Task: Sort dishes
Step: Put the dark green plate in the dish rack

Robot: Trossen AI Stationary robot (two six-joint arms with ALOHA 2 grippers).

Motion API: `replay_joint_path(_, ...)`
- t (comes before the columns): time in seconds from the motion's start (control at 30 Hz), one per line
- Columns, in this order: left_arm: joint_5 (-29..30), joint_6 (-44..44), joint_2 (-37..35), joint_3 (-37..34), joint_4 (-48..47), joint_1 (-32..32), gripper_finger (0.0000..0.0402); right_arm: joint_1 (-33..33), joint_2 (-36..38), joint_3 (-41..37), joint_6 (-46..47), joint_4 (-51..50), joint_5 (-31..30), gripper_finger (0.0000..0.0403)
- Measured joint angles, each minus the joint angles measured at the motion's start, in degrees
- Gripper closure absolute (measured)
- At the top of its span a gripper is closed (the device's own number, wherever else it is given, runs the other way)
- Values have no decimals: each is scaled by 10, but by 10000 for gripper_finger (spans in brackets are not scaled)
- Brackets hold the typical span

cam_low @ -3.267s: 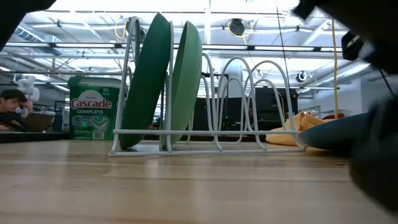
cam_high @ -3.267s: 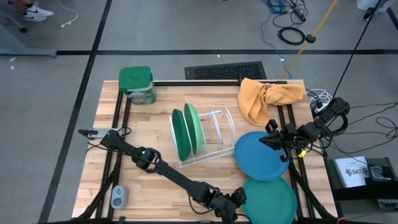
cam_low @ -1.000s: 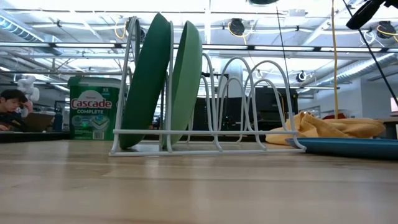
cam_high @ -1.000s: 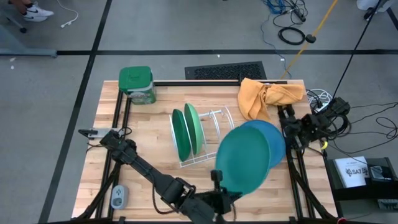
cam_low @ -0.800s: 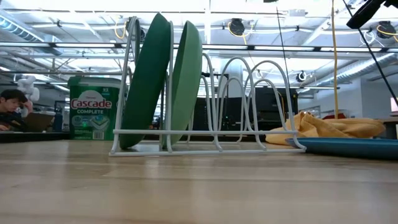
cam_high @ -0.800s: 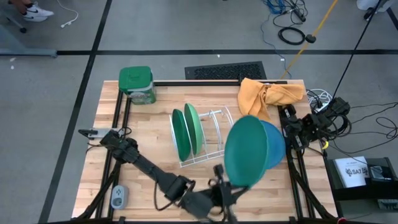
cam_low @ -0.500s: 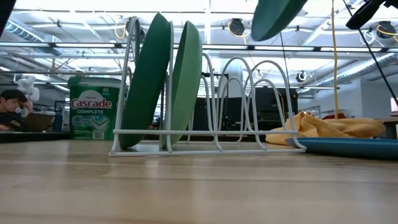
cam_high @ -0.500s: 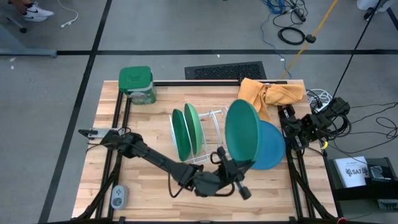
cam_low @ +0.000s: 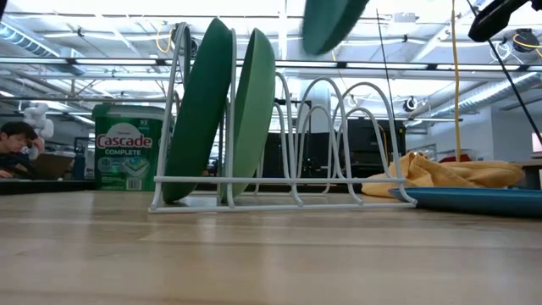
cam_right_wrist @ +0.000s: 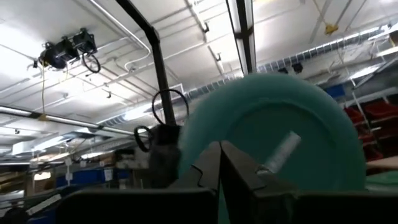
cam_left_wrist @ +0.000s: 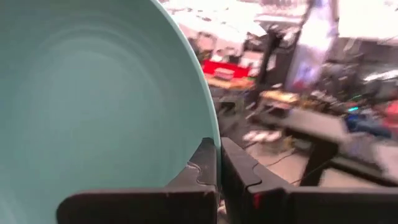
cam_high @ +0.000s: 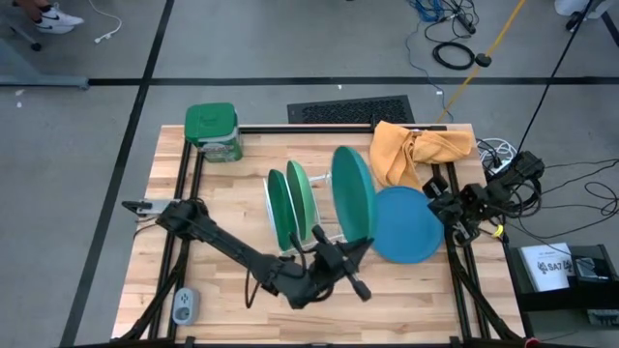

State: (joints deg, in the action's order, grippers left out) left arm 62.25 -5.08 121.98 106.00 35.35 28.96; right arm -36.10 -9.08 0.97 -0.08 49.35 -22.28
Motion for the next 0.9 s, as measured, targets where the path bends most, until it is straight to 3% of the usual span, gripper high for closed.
replay_joint_path(0.2, -7, 69, -68, -160, 100, -26, 401, 0, 0, 0, 24, -25, 2, 399)
replay_joint_path(0.37, -21, 92, -83, -241, 152, -41, 401, 0, 0, 0, 24, -29, 2, 399)
replay_joint_path(0.67, -62, 197, -93, -308, 163, -79, 394, 0, 0, 0, 23, -40, 2, 399)
replay_joint_path(0.9, -71, 198, -98, -309, 162, -83, 319, 0, 0, 0, 63, -93, 2, 399)
